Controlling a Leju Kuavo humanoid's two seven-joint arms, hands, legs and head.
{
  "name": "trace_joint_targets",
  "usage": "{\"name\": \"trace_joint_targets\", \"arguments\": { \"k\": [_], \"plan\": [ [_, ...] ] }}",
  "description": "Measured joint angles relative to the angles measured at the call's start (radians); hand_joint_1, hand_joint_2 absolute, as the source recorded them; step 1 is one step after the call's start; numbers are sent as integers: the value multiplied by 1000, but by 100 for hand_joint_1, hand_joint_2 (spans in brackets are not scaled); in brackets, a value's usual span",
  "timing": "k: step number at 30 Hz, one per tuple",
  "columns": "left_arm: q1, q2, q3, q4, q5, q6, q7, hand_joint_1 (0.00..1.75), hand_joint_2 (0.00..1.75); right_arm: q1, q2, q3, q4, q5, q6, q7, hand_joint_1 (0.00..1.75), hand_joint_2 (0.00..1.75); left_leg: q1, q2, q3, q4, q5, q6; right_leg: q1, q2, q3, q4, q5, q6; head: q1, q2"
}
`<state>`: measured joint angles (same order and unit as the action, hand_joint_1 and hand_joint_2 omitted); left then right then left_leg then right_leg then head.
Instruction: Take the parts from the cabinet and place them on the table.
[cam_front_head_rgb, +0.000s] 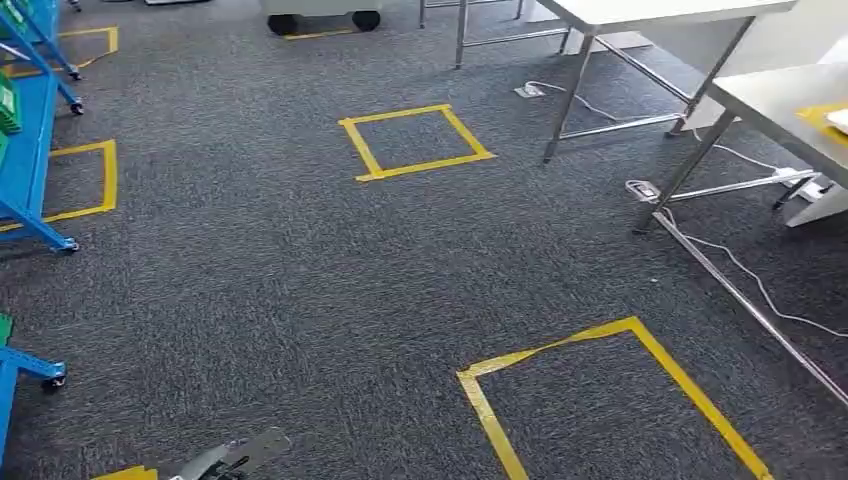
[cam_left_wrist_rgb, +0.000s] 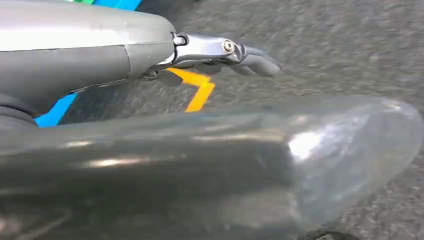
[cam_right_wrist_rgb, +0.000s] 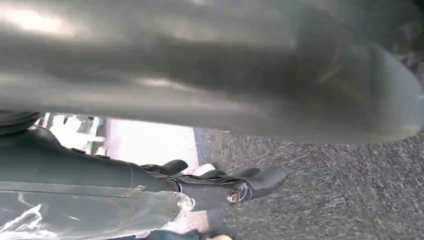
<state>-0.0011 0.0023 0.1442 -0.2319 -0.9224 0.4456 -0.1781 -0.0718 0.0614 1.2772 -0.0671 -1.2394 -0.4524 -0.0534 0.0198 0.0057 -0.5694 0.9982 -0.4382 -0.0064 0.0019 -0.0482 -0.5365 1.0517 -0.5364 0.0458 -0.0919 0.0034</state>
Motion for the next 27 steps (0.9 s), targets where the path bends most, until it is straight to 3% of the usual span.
{"name": "trace_joint_targets", "arguments": {
  "k": [1, 2, 3, 4, 5, 7, 8, 9, 11, 13, 14, 15, 16, 18, 19, 20, 21, 22, 23, 24, 25, 26, 27],
  "plan": [
    [-4, 0, 0, 0, 0, 0, -1, 0, 0, 3, 0, 0, 0, 0, 0, -2, 0, 0, 0, -10, -3, 0, 3, 5, -1, 27, -31, 72, -45, 2, 0, 0],
    [-6, 1, 0, 0, 0, 0, -1, 0, 0, 5, 0, 1, 0, -2, 0, -1, 0, 0, -1, -23, -7, 0, 4, 8, -1, 39, -72, 163, -88, 3, 0, 0],
    [-7, 2, 0, 0, 0, 0, -1, 0, 0, 6, 0, 2, 0, -2, 0, -1, 0, 0, -3, -38, -9, 0, 6, 10, -1, 44, -111, 241, -117, 1, 0, 0],
    [-5, 2, 1, 0, 0, 0, -1, 0, 0, 6, 0, 2, 0, -3, 2, -1, 0, 0, -5, -51, -10, 0, 6, 11, -1, 46, -128, 271, -118, -1, 0, 0],
    [-2, 2, 1, 0, 1, 0, -1, 0, 0, 6, 0, 3, 0, -3, 1, -1, 0, 0, -5, -65, -10, 0, 7, 11, -1, 47, -121, 252, -94, -5, -1, 0],
    [-1, 2, 2, 0, 2, 0, -1, 0, 0, 5, 0, 3, 0, -2, 1, -1, 0, 0, -6, -95, -8, 0, 9, 9, -1, 63, -57, 111, -6, -14, 0, 0],
    [-1, 2, 2, 0, 2, -1, -1, 0, 0, 5, 0, 3, 0, 0, 1, -1, 0, 0, -4, -111, -8, 0, 10, 7, -1, 101, -12, 13, 43, -22, 0, 0],
    [-2, 0, 2, 0, 4, -2, -1, 0, 0, 6, 0, 3, 0, 2, 1, -1, 0, 0, -4, -122, -11, 1, 12, 2, -3, 159, 8, -36, 48, -29, -1, 0],
    [0, 0, 3, 0, 11, -4, 1, 0, 0, 4, 0, 4, 0, 5, 2, -9, 0, 0, 2, -143, -21, 4, 17, -10, 0, 138, 13, -43, 49, -20, -2, 0],
    [9, 0, 10, 5, 19, -10, 2, 0, 0, 1, 0, 7, 0, 12, 2, -9, 0, 0, 7, -166, -27, -5, 27, -28, 5, 118, 16, -44, 54, -26, -2, 0],
    [11, 0, 17, 8, 23, -11, 2, 0, 0, 0, 0, 12, 0, 16, 2, -8, 0, 0, 8, -146, -30, 2, 21, -28, -5, 99, 22, -62, 64, -32, -2, 0],
    [14, -4, 19, 9, 25, -12, 3, 0, 0, 1, 0, 14, 0, 18, 1, -6, 0, 0, -3, -73, -43, 27, -2, -30, -1, 86, 25, -68, 67, -37, -5, 0],
    [12, -6, 19, 10, 27, -16, 5, 0, 0, 4, 0, 16, 0, 19, 2, -6, 0, 0, -5, -39, -72, 83, -42, -33, 1, 69, 25, -69, 68, -42, -8, 0],
    [8, -7, 23, 11, 42, -30, 16, 0, 0, 6, 0, 22, 0, 24, 2, -6, 0, 0, -4, -19, -146, 238, -113, -40, 5, 32, 22, -68, 67, -45, -8, 0],
    [9, -8, 29, 14, 59, -48, 31, 0, 0, 5, 0, 23, 0, 28, 2, -6, 0, 0, -4, -18, -168, 290, -126, -43, 5, 14, 21, -68, 66, -45, -8, 0],
    [11, -10, 40, 17, 75, -73, 53, 0, 0, 5, 0, 27, -1, 35, 2, -6, 0, 0, -4, -18, -162, 286, -111, -44, 5, -1, 21, -68, 66, -45, -8, 0],
    [14, -13, 53, 19, 86, -99, 75, 0, 0, 3, 0, 31, -3, 41, 2, -6, 0, 0, -4, -15, -137, 244, -81, -44, 5, -14, 21, -68, 66, -44, -8, 0],
    [16, -15, 62, 21, 91, -117, 99, 0, 0, 1, 0, 36, -6, 47, 2, -6, 0, 0, -4, -6, -91, 166, -40, -43, 5, -27, 22, -68, 65, -43, -8, 0],
    [17, -19, 71, 23, 97, -127, 112, 0, 0, 0, 1, 40, -8, 51, 2, -6, 0, 0, -4, 20, -41, 81, -7, -42, 5, -38, 25, -67, 62, -39, -9, 0],
    [16, -26, 76, 24, 102, -135, 122, 0, 0, -1, 0, 46, -10, 55, 1, -6, 0, 0, -7, 92, 3, 16, 3, -42, 13, -48, 27, -65, 59, -34, -10, 0],
    [11, -30, 82, 24, 108, -140, 131, 0, 0, -1, 0, 48, -11, 57, 1, -6, 0, 0, -11, 84, 7, -5, -2, -29, 21, -58, 14, -52, 48, -26, -11, 0],
    [12, -37, 90, 25, 112, -143, 132, 0, 0, -4, 0, 51, -11, 58, 1, -8, 0, 0, -11, 69, 4, -2, -2, -19, 22, -71, 21, -56, 48, -24, -1, 0],
    [15, -40, 96, 26, 114, -145, 136, 0, 0, -7, 0, 54, -13, 60, 1, -7, 0, 0, -13, 59, 4, -2, -4, -16, 21, -82, 25, -58, 45, -21, -1, 0]
  ]
}}
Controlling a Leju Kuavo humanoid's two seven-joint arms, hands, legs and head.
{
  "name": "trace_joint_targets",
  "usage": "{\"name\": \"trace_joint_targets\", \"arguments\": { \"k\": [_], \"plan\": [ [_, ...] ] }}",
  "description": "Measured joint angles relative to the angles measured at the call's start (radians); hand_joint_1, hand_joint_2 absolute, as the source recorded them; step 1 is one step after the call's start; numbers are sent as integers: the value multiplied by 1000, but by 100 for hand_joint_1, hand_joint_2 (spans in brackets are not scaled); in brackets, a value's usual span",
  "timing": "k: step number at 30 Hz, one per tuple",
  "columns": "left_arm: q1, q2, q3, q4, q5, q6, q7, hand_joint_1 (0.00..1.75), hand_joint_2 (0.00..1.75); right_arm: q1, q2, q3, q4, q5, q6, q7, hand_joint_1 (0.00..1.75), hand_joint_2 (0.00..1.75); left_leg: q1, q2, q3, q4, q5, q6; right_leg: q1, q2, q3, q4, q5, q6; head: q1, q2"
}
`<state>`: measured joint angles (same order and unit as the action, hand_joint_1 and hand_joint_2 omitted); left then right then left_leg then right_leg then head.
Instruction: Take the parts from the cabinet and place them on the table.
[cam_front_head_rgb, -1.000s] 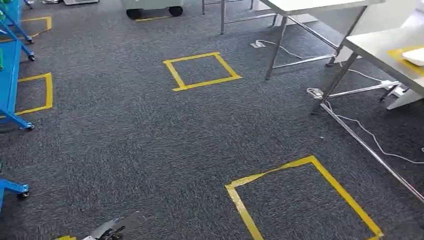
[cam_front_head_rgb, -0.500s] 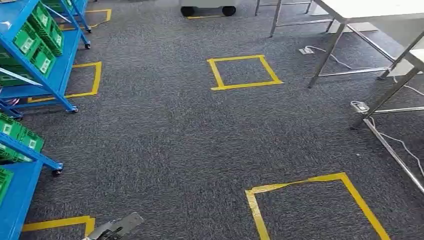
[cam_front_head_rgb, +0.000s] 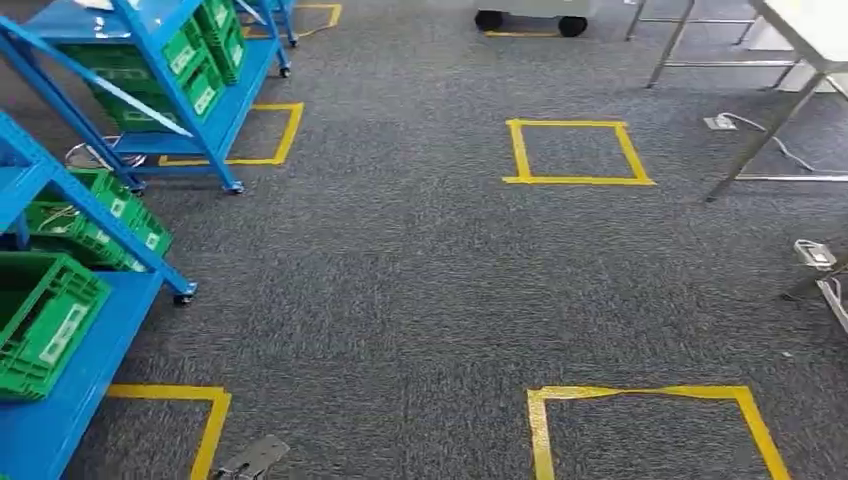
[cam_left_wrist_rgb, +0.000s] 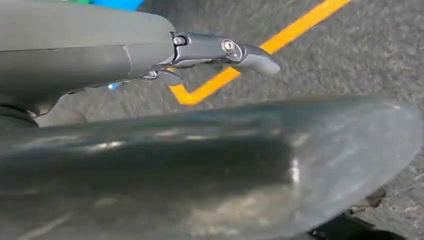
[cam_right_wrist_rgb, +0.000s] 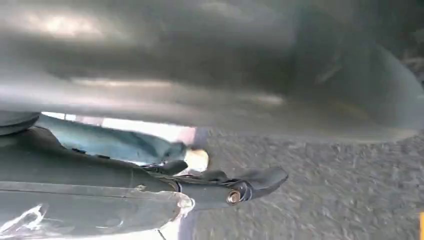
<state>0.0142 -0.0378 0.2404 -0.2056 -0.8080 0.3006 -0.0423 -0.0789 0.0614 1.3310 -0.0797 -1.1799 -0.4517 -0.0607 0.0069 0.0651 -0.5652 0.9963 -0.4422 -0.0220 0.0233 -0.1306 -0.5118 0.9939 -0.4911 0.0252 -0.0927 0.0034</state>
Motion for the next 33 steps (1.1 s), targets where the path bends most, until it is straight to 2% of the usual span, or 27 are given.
{"name": "trace_joint_targets", "arguments": {
  "k": [2, 3, 4, 5, 6, 7, 8, 9, 10, 11, 12, 16, 17, 18, 19, 20, 21, 22, 24, 25, 26, 27, 28, 29, 30, 31, 33],
  "plan": [
    [5, -7, 8, 5, 2, -2, 7, 0, 0, -6, 0, 2, -3, 1, 0, 0, 0, 0, 3, -25, -1, -4, 6, 15, -6, -16, 11, 3, -6, 9, -1, 0],
    [8, -11, 10, 6, 2, -2, 8, 0, 0, -8, 0, 4, -3, 1, 0, 0, 0, 0, 5, -35, -2, -4, 9, 20, -10, 45, 1, 27, -31, 18, 2, 0],
    [5, -10, 14, 6, 2, -2, 9, 0, 0, -6, 0, 6, -5, 1, 0, -1, 0, 0, 5, -46, -6, -4, 12, 28, -16, 93, -25, 93, -77, 21, 2, 0],
    [1, -10, 19, 6, 2, -2, 9, 0, 0, -3, 0, 8, -5, 0, 0, -5, 0, 0, 5, -62, -10, -4, 14, 31, -18, 115, -64, 180, -122, 24, 2, 0],
    [0, -11, 21, 6, 2, -2, 9, 0, 0, -1, 0, 8, -5, 0, 0, -5, 0, 0, 4, -77, -14, -4, 15, 33, -19, 124, -102, 261, -156, 25, 2, 0],
    [1, -11, 23, 6, 2, -2, 9, 0, 0, 0, 0, 8, -6, 0, 0, -5, 0, 0, 3, -89, -16, -4, 17, 34, -19, 128, -130, 316, -173, 25, 2, 0],
    [3, -12, 23, 6, 2, -2, 9, 0, 0, 0, 0, 8, -7, 0, 0, -5, 0, 0, 3, -103, -17, -4, 19, 32, -19, 129, -138, 327, -165, 25, 1, 0],
    [5, -13, 24, 7, 2, -3, 9, 0, 0, -2, 0, 9, -7, 0, 0, -5, 0, 0, 4, -119, -17, -3, 20, 30, -19, 130, -122, 290, -131, 24, 2, 0],
    [6, -14, 24, 8, 2, -3, 9, 0, 0, -3, 0, 9, -8, 0, 0, -5, 0, 0, 4, -135, -16, -3, 22, 27, -22, 136, -84, 209, -81, 22, 1, 0],
    [5, -14, 24, 8, 2, -3, 9, 0, 0, -2, 0, 9, -8, 0, 0, -5, 0, 0, 6, -151, -16, -3, 24, 24, -26, 153, -39, 112, -32, 21, 2, 0],
    [5, -14, 24, 8, 2, -3, 9, 0, 0, -2, 0, 9, -8, 0, 0, -5, 0, 0, 7, -158, -17, -3, 25, 21, -30, 176, -18, 67, -11, 22, 2, 0],
    [5, -14, 24, 8, 2, -3, 9, 0, 0, -2, 0, 9, -8, 0, 0, -5, 0, 0, 7, -159, -17, -3, 25, 21, -31, 181, -15, 61, -9, 22, 2, 0],
    [5, -14, 24, 8, 2, -3, 9, 0, 0, -2, 0, 9, -8, 0, 0, -5, 0, 0, 7, -161, -17, -3, 26, 20, -32, 191, -10, 51, -5, 22, 2, 0],
    [2, -14, 25, 8, 2, -3, 9, 0, 0, -2, 0, 10, -8, -2, 0, -5, 0, 0, 3, -180, -28, 4, 30, 11, -38, 231, 1, 6, -15, 23, 1, 0],
    [2, -14, 25, 8, 2, -6, 10, 0, 0, -1, 0, 10, -10, 0, 0, -12, 0, 0, 8, -191, -35, -1, 39, 0, -33, 216, -5, 14, -11, 19, 0, 0],
    [10, -17, 27, 13, 2, -29, 49, 0, 0, -7, 0, 20, -11, 19, 1, 4, 0, 0, 8, -151, -53, 10, 33, -16, -31, 175, 1, 6, 5, -6, -1, 0],
    [11, -20, 29, 14, 2, -36, 64, 0, 0, -8, 0, 23, -13, 24, 1, 7, 0, 0, 3, -101, -73, 57, -5, -18, -29, 163, 1, 4, 7, -12, -9, 0],
    [9, -23, 29, 14, 2, -42, 70, 0, 175, -7, 0, 25, -14, 31, 2, 7, 0, 0, 2, -86, -105, 128, -46, -21, -25, 147, -1, 4, 7, -16, -10, 0],
    [6, -32, 30, 14, 3, -52, 85, 0, 175, -7, 0, 33, -14, 41, 3, 7, 0, 0, 3, -78, -169, 276, -109, -22, -21, 110, -3, 4, 7, -17, -9, 0],
    [8, -35, 31, 14, 3, -55, 88, 0, 175, -8, -1, 39, -14, 46, 3, 7, 0, 0, 3, -78, -177, 300, -110, -22, -20, 94, -4, 4, 7, -18, -10, 0],
    [12, -38, 32, 14, 5, -56, 93, 0, 175, -10, -1, 44, -15, 51, 3, 7, 0, 0, 2, -77, -159, 278, -87, -21, -20, 79, -4, 4, 6, -18, -10, 0],
    [15, -40, 35, 14, 9, -59, 100, 0, 175, -12, -2, 49, -16, 56, 4, 7, 0, 0, 2, -74, -125, 222, -55, -20, -20, 67, -3, 4, 6, -18, -10, 0],
    [16, -42, 38, 14, 9, -60, 101, 0, 175, -13, -2, 51, -17, 62, 5, 7, 0, 0, 2, -57, -74, 138, -17, -17, -20, 56, -1, 4, 5, -16, -10, 0],
    [15, -44, 41, 14, 10, -61, 102, 0, 175, -15, -2, 55, -17, 67, 5, 7, 0, 0, 1, -21, -26, 62, 7, -15, -20, 45, 1, 5, 3, -13, -10, 0],
    [13, -49, 42, 14, 10, -61, 102, 0, 175, -14, -3, 61, -17, 73, 6, 7, 0, 0, -6, 27, 2, 9, 2, -17, -9, 35, -4, 11, -5, -5, -11, 0],
    [9, -51, 43, 14, 10, -61, 103, 0, 175, -14, -4, 66, -17, 77, 8, 7, 0, 0, -6, 9, 1, 5, -2, 1, -8, 28, -10, 13, -8, -1, -9, 0],
    [18, -58, 47, 15, 11, -61, 103, 0, 175, -20, -5, 76, -18, 87, 15, 8, 0, 0, -10, -10, -3, 3, -3, 11, -8, 4, -1, 7, -8, 4, -3, 0]
  ]
}}
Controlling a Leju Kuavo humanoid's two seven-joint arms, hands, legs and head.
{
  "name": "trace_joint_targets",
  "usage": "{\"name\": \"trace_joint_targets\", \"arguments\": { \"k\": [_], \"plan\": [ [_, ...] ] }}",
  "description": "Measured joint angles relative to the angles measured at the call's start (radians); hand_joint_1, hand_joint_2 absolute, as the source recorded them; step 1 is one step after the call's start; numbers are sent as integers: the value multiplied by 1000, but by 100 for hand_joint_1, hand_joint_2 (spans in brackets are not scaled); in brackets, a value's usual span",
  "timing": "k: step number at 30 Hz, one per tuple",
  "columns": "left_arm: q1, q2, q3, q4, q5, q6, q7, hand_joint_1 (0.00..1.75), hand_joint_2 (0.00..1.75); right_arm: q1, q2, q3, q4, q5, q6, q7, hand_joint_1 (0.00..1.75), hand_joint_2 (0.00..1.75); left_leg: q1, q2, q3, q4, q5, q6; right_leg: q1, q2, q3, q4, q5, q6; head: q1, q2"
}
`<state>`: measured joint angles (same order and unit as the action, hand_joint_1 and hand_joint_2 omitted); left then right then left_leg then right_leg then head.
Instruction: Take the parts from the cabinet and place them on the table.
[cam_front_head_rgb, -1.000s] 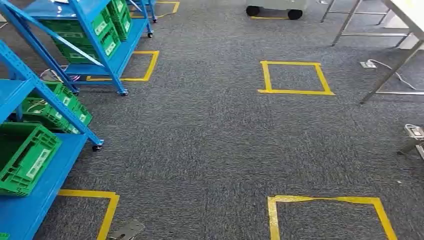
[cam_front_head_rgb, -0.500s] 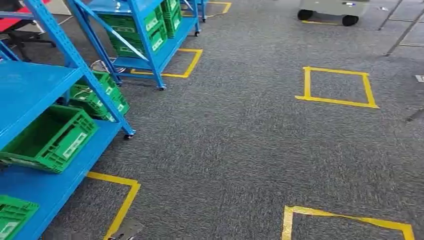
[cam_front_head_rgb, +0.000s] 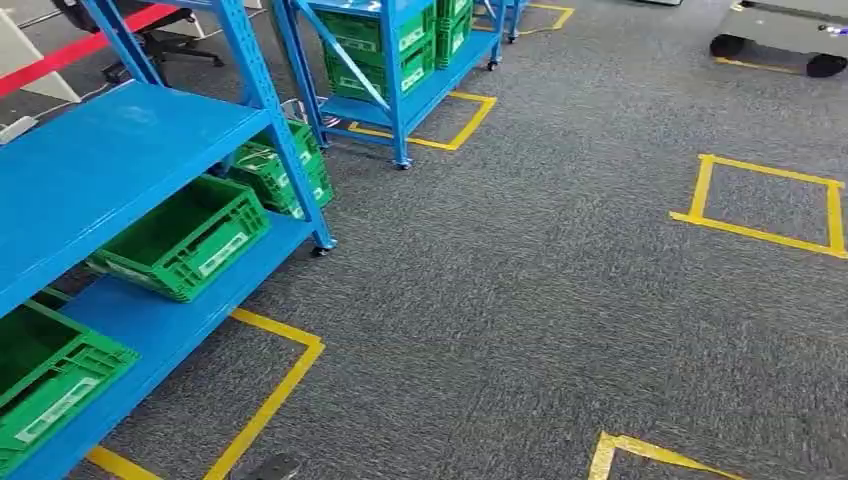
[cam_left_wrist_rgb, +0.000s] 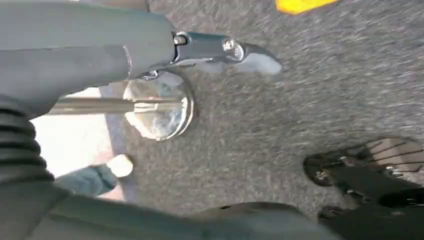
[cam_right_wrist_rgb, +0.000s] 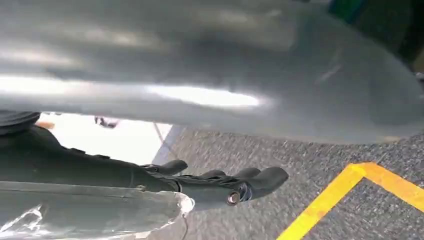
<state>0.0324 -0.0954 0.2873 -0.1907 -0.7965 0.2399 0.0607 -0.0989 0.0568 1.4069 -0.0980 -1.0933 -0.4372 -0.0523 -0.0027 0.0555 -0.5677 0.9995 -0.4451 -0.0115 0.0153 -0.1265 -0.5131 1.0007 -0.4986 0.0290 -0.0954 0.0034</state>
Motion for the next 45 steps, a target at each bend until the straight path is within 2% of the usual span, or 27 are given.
{"name": "trace_joint_targets", "arguments": {
  "k": [1, 3, 4, 6, 7, 10, 11, 12, 16, 17, 18, 19, 22, 23, 25, 26, 27, 28, 31, 32, 34, 36, 38, 41, 42, 43, 45],
  "plan": [
    [5, -3, 2, 1, 0, 0, 0, 0, 175, -3, 0, 4, -1, 5, 3, 1, 0, 0, 2, -13, -1, -3, 5, 9, -1, -12, 13, 0, -1, 5, -2, 0],
    [8, -3, 3, 1, 0, 3, 0, 0, 175, -4, -1, 15, -3, 11, 5, 1, 0, 0, 9, -32, -2, -6, 10, 19, -8, 80, -10, 48, -42, 19, 5, 0],
    [6, -5, 3, 1, -1, 3, -2, 0, 175, 0, -1, 18, -4, 13, 4, -1, 0, 0, 9, -44, -4, -6, 12, 25, -11, 107, -41, 117, -83, 22, 4, 0],
    [4, -8, 3, 1, -3, 4, -4, 0, 175, 2, -2, 23, -5, 15, 4, -12, 0, 0, 9, -75, -9, -6, 14, 28, -12, 123, -122, 287, -154, 25, 4, 0],
    [5, -8, 3, 1, -3, 4, -4, 0, 175, 0, -2, 24, -6, 18, 5, -37, 0, 0, 9, -86, -9, -6, 15, 28, -11, 125, -140, 321, -157, 25, 4, 0],
    [8, -10, 3, 1, -9, 4, -4, 0, 175, -2, -2, 33, -9, 26, 11, -67, 0, 0, 10, -130, -6, -6, 18, 24, -17, 135, -72, 166, -47, 21, 4, 0],
    [8, -11, 3, 1, -9, 4, -4, 0, 175, -1, -3, 35, -10, 28, 12, -66, 0, 0, 12, -146, -5, -5, 19, 21, -21, 159, -29, 74, -2, 20, 4, 0],
    [8, -10, 3, 1, -9, 4, -4, 0, 175, 0, -3, 39, -10, 29, 13, -61, 0, 0, 9, -157, -8, -4, 22, 15, -27, 215, -8, 24, -1, 21, 5, 0],
    [16, -11, 3, 3, -11, 4, -5, 0, 175, -2, -3, 46, -14, 32, 22, -55, 0, 0, 18, -198, -30, -9, 41, -17, -19, 190, -4, 12, 3, 2, 1, 0],
    [17, -11, 3, 4, -11, 4, -5, 0, 175, -2, -3, 48, -15, 34, 23, -47, 0, 0, 19, -181, -34, -4, 35, -18, -25, 175, -3, 1, 12, -8, 3, 0],
    [18, -11, 3, 4, -12, 4, -5, 0, 175, -1, -3, 49, -15, 34, 23, -38, 0, 0, 11, -116, -46, 23, 8, -20, -22, 162, -2, -2, 15, -15, -3, 0],
    [15, -11, 3, 4, -12, 5, -4, 0, 175, 1, -3, 49, -15, 34, 24, -38, 0, 0, 9, -90, -73, 82, -32, -22, -19, 149, -4, -2, 17, -18, -7, 0],
    [10, -11, 3, 5, -13, 5, -5, 0, 175, 9, -4, 50, -16, 34, 24, -37, 0, 0, 9, -70, -166, 295, -122, -26, -13, 96, -9, -2, 15, -21, -6, 0],
    [12, -11, 3, 5, -13, 5, -4, 0, 175, 9, -4, 50, -16, 34, 24, -37, 0, 0, 9, -69, -161, 297, -112, -26, -12, 82, -8, -2, 15, -22, -6, 0],
    [18, -11, 3, 5, -13, 6, -4, 0, 175, 6, -4, 50, -16, 34, 24, -37, 0, 0, 9, -61, -89, 178, -40, -22, -11, 58, -6, -2, 15, -21, -6, 0],
    [18, -11, 3, 5, -14, 6, -4, 0, 175, 5, -4, 50, -18, 34, 24, -37, 0, 0, 6, -40, -38, 90, -3, -18, -11, 47, -3, -2, 14, -20, -6, 0],
    [17, -11, 3, 5, -15, 7, -4, 0, 175, 4, -4, 50, -18, 34, 25, -37, 0, 0, 1, 8, 4, 19, 11, -13, -8, 38, 0, -2, 12, -17, -7, 0],
    [12, -11, 3, 5, -18, 7, -4, 0, 175, 5, -4, 50, -18, 34, 26, -37, 0, 0, -8, 17, 14, -17, -1, -8, 0, 28, -5, 6, 6, -10, -8, 0],
    [15, -10, 3, 6, -18, 8, -4, 0, 175, -2, -4, 50, -18, 31, 25, -34, 0, 0, -10, -14, 2, -10, 3, 11, 0, -6, 1, -1, 8, 0, -5, 0],
    [16, -11, 3, 7, -19, 8, -5, 0, 175, -3, -4, 50, -19, 30, 25, -34, 0, 0, -2, -26, 6, -18, 9, 20, -2, 2, 1, 1, 2, 8, -8, 0],
    [15, -11, 3, 7, -21, 8, -5, 0, 175, -3, -4, 49, -21, 26, 25, -35, 0, 0, 3, -43, 3, -18, 14, 31, -8, 102, -33, 83, -55, 20, 2, 0],
    [9, -12, 3, 7, -24, 8, -7, 0, 175, 1, -4, 50, -21, 21, 24, -38, 0, 0, 3, -69, -3, -18, 16, 36, -11, 122, -109, 250, -131, 25, 2, 0],
    [10, -11, 3, 7, -28, 8, -7, 0, 175, 1, -4, 49, -22, 18, 23, -65, 0, 0, 4, -95, -4, -18, 19, 36, -11, 123, -141, 315, -139, 28, 2, 0],
    [9, -10, 0, 7, -51, 9, -10, 0, 175, 1, -4, 49, -22, 15, 21, -82, 0, 0, 8, -140, -2, -16, 24, 27, -21, 144, -40, 106, -15, 28, 2, 0],
    [9, -9, -2, 7, -56, 14, -10, 0, 175, 3, -4, 49, -22, 14, 21, -80, 0, 0, 8, -153, -5, -15, 25, 20, -30, 196, -4, 29, 5, 33, 3, 0],
    [6, -5, -2, 7, -60, 19, -10, 0, 175, 4, -3, 49, -23, 12, 21, -80, 0, 0, 5, -165, -14, -7, 27, 13, -33, 226, 5, 4, -10, 32, 5, 0],
    [10, 0, -2, 7, -63, 24, -10, 0, 175, 4, -5, 49, -23, 11, 21, -84, 0, 0, 9, -184, -25, -12, 38, 0, -27, 208, 3, 8, -9, 14, 3, 0]
  ]
}}
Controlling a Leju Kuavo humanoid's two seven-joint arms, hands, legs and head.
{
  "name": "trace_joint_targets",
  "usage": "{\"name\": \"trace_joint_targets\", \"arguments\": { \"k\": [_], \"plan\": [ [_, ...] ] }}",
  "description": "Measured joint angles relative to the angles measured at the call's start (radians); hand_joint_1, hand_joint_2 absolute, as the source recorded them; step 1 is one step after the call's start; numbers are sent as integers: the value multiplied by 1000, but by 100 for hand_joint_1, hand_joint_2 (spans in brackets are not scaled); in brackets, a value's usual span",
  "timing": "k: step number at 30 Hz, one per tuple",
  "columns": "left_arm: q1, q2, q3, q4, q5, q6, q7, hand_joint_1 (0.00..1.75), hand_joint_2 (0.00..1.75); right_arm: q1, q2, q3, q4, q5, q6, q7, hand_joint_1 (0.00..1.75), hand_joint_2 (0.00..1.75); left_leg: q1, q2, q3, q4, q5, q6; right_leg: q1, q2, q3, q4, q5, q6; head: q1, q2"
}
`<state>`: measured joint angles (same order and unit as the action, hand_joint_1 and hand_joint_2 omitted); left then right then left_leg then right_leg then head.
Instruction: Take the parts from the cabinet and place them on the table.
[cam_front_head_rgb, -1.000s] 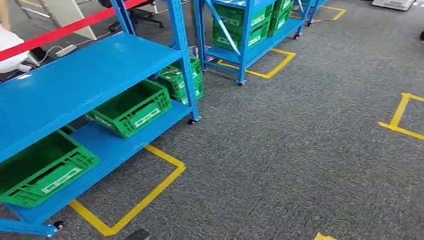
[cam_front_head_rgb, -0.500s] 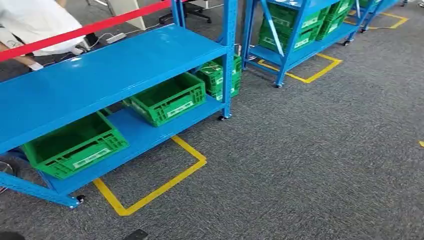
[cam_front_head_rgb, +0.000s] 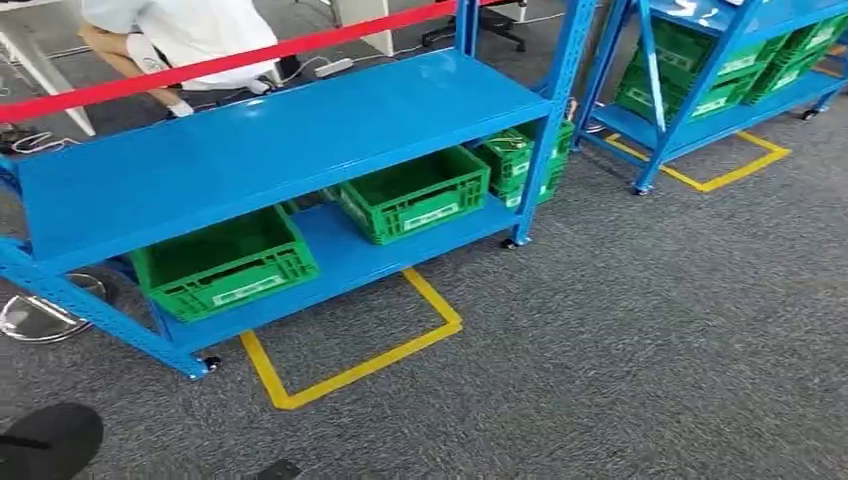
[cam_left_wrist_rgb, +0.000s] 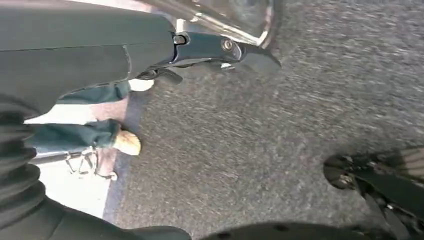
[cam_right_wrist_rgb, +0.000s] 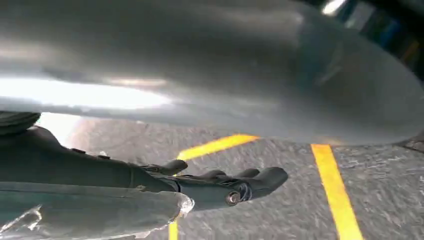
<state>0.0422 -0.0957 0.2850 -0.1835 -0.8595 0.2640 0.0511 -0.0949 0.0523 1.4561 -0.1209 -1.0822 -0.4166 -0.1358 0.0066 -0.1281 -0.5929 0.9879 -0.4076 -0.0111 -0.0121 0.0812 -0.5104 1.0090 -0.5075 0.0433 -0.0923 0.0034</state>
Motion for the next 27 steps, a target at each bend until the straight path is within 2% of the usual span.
{"name": "trace_joint_targets", "arguments": {
  "k": [1, 2, 3, 4, 5, 6, 7, 8, 9, 10, 11, 12, 13, 14, 16, 17, 18, 19, 20, 21, 22, 23, 24, 25, 26, 27],
  "plan": [
    [5, 3, 0, 0, 0, 0, 0, 0, 175, 0, 0, 0, 0, 0, 0, 10, 0, 0, 4, -11, -4, -3, 6, -9, 4, -9, 1, 3, 4, -9, -1, 0],
    [8, 6, 0, 1, 0, 0, 0, 0, 175, 0, 0, 0, 0, 0, 0, 20, 0, 0, 6, -24, -8, -2, 10, -15, 0, -24, -1, -3, 10, -20, -1, 0],
    [9, 8, 0, 2, 0, 0, 0, 0, 175, -1, -1, 0, 0, 0, 0, 31, 0, 0, 1, 24, -14, 10, -5, -16, 0, -39, 1, -6, 15, -27, -2, 0],
    [8, 10, 0, 2, -1, 0, 0, 0, 175, 0, -1, 0, 0, 0, 0, 38, 0, 0, -3, 74, -34, 53, -40, -19, 1, -50, 0, -8, 17, -31, -10, 0],
    [4, 11, -1, 2, -1, 3, 0, 0, 175, 3, -1, 0, 0, -1, 0, 38, 0, 0, -3, 95, -69, 128, -85, -21, 4, -66, -2, -8, 18, -34, -12, 0],
    [-1, 11, -2, 2, -1, 6, 0, 0, 175, 6, -2, 0, 0, -2, -1, 38, 0, 0, -3, 107, -107, 209, -122, -23, 7, -85, -4, -8, 17, -35, -11, 0],
    [-2, 12, -2, 2, 0, 8, 0, 0, 175, 8, -2, 0, 0, -3, -1, 39, 0, 0, -3, 114, -137, 278, -148, -23, 9, -103, -6, -8, 16, -37, -11, 0],
    [-1, 16, -2, 2, 1, 9, 0, 0, 175, 8, -3, 0, 0, -5, -2, 39, 0, 0, -3, 116, -150, 312, -151, -24, 11, -120, -6, -8, 16, -37, -11, 0],
    [0, 21, -2, 2, 3, 10, -1, 0, 175, 7, -4, 0, 0, -7, -2, 39, 0, 0, -3, 116, -135, 296, -131, -22, 11, -132, -5, -8, 15, -38, -11, 0],
    [2, 26, -2, 2, 10, 10, -1, 0, 175, 5, -4, 0, 0, -8, -1, 39, 0, 0, -3, 118, -100, 237, -93, -20, 12, -145, -3, -8, 14, -39, -12, 0],
    [4, 29, -1, 2, 17, 8, -1, 0, 175, 3, -4, 0, 0, -11, -1, 39, 0, 0, -5, 128, -50, 150, -51, -15, 12, -156, 0, -8, 12, -38, -12, 0],
    [3, 33, 0, 2, 23, 6, -1, 0, 175, 1, -4, 0, 0, -11, -1, 39, 0, 0, -10, 163, 0, 65, -19, -8, 12, -166, 5, -8, 10, -34, -12, 0],
    [-1, 35, 2, 2, 26, 3, -1, 0, 175, 1, -4, 0, 0, -11, -1, 39, 0, 0, -20, 213, 26, 19, -24, -5, 19, -176, 4, -6, 5, -28, -12, 0],
    [-8, 35, 3, 2, 30, -1, -1, 0, 175, 2, -4, 0, 0, -12, -1, 39, 0, 0, -22, 205, 31, -4, -32, 4, 22, -184, -1, -2, 2, -23, -13, 0],
    [-5, 35, 4, 2, 33, -5, 0, 0, 175, -5, -4, 0, 0, -12, -1, 43, 0, 0, -23, 185, 23, 1, -33, 9, 23, -209, 8, -7, 1, -19, -8, 0],
    [-3, 34, 4, 2, 31, -5, 2, 0, 175, -10, -4, 0, 0, -12, -1, 45, 0, 0, -21, 171, 25, -3, -30, 16, 24, -223, 15, -8, -2, -13, -9, 0],
    [-2, 30, 4, 2, 27, -6, 5, 0, 175, -11, -4, 0, 0, -13, -2, 47, 0, 0, -13, 160, 29, -8, -26, 21, 21, -201, 10, -2, -12, -4, -9, 0],
    [-1, 29, 4, 2, 23, -6, 5, 0, 175, -12, -4, 0, 0, -14, -4, 47, 0, 0, -9, 152, 29, -8, -24, 26, 20, -139, -3, 37, -37, 1, 0, 0],
    [-5, 31, 4, 2, 21, -5, 5, 0, 175, -10, -4, -1, 0, -14, -6, 45, 0, 0, -7, 139, 26, -8, -22, 32, 16, -106, -36, 107, -75, 5, 2, 0],
    [-8, 31, 4, 2, 20, -5, 5, 0, 175, -8, -4, -1, 0, -16, -8, 43, 0, 0, -7, 125, 23, -8, -21, 34, 15, -91, -78, 195, -114, 8, 1, 0],
    [-10, 30, 4, 2, 18, -5, 5, 0, 175, -6, -4, -1, 0, -17, -9, 43, 0, 0, -7, 111, 22, -8, -20, 35, 13, -85, -121, 279, -144, 10, 2, 0],
    [-8, 29, 4, 2, 18, -5, 5, 0, 175, -5, -4, -1, 0, -17, -9, 40, 0, 0, -7, 97, 22, -8, -20, 35, 13, -84, -147, 323, -149, 12, 2, 0],
    [-6, 28, 4, 2, 18, -5, 5, 0, 175, -7, -4, -1, 0, -18, -9, 26, 0, 0, -6, 83, 23, -8, -19, 33, 12, -83, -147, 313, -128, 12, 1, 0],
    [-6, 28, 4, 2, 18, -6, 5, 0, 175, -8, -4, -1, 0, -18, -10, 18, 0, 0, -4, 68, 24, -7, -18, 32, 11, -82, -126, 260, -86, 13, 2, 0],
    [-6, 27, 4, 2, 18, -8, 7, 0, 175, -8, -4, -1, 0, -19, -10, 18, 0, 0, -1, 53, 24, -6, -16, 28, 7, -76, -89, 178, -38, 14, 1, 0],
    [-7, 27, 4, 2, 18, -8, 9, 0, 175, -8, -4, -1, 0, -21, -11, 18, 0, 0, 2, 39, 24, -6, -15, 23, 2, -54, -48, 88, 6, 17, 2, 0]
  ]
}}
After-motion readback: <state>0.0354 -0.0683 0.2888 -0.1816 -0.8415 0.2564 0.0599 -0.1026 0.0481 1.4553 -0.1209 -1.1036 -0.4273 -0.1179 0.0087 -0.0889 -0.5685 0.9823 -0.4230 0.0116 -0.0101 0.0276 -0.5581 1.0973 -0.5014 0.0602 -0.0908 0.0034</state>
